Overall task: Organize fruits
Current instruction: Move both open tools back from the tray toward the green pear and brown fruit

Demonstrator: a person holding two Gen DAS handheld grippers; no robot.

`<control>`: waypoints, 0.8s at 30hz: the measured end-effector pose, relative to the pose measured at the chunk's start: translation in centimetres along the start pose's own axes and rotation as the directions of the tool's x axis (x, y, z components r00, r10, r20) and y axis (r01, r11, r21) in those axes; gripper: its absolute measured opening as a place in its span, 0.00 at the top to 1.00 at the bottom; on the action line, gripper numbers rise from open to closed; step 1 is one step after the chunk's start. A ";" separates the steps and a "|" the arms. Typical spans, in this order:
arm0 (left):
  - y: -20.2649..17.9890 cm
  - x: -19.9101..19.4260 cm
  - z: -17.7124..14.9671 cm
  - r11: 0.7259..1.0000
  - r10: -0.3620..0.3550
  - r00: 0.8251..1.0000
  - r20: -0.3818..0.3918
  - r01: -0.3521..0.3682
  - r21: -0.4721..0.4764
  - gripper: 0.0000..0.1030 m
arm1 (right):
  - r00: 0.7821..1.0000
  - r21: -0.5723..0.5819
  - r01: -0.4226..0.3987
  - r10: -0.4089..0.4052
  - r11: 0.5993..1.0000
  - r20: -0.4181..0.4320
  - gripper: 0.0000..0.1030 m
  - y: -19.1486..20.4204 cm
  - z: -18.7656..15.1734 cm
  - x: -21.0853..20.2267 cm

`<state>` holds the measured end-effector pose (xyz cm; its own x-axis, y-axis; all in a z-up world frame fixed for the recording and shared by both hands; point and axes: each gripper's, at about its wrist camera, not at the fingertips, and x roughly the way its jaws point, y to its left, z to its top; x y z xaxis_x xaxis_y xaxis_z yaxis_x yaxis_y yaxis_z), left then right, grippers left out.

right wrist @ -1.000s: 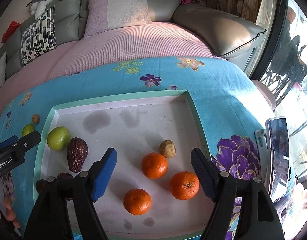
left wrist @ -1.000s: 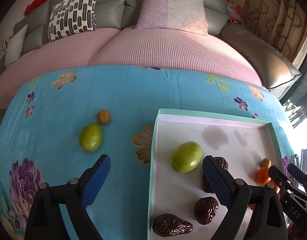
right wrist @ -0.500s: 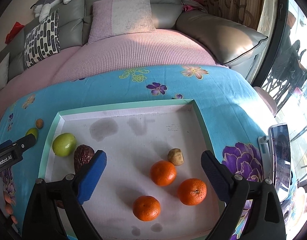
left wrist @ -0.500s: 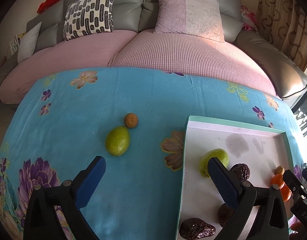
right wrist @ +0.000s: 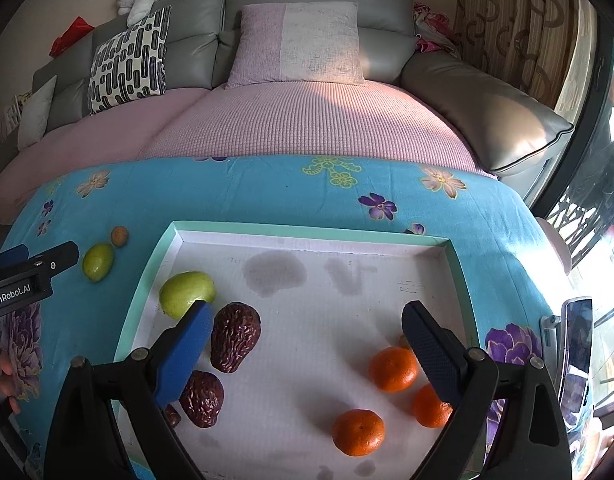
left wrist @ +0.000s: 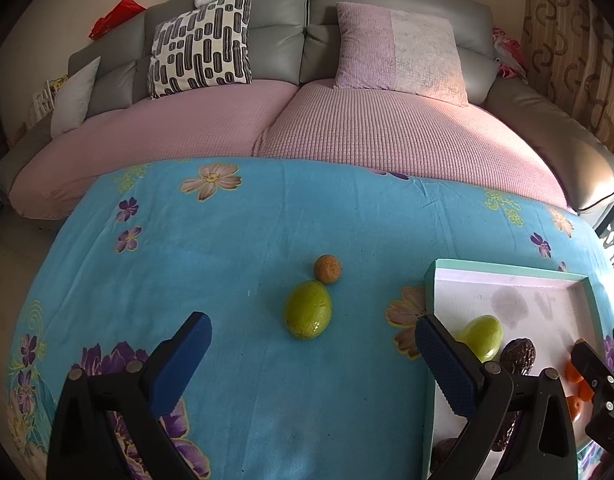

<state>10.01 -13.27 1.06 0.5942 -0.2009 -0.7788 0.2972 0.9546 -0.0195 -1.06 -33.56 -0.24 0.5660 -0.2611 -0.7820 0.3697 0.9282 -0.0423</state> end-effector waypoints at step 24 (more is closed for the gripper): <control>7.4 2.9 2.9 0.989 -0.081 0.997 0.014 0.082 -0.121 0.01 | 0.995 0.026 -0.099 0.099 0.995 0.020 0.12 5.9 0.9 1.8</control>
<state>16.05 -7.46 0.45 0.5783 -0.2809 -0.7659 0.2526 0.9544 -0.1593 2.77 -28.83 -1.36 0.6145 -0.1733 -0.7696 0.3308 0.9423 0.0520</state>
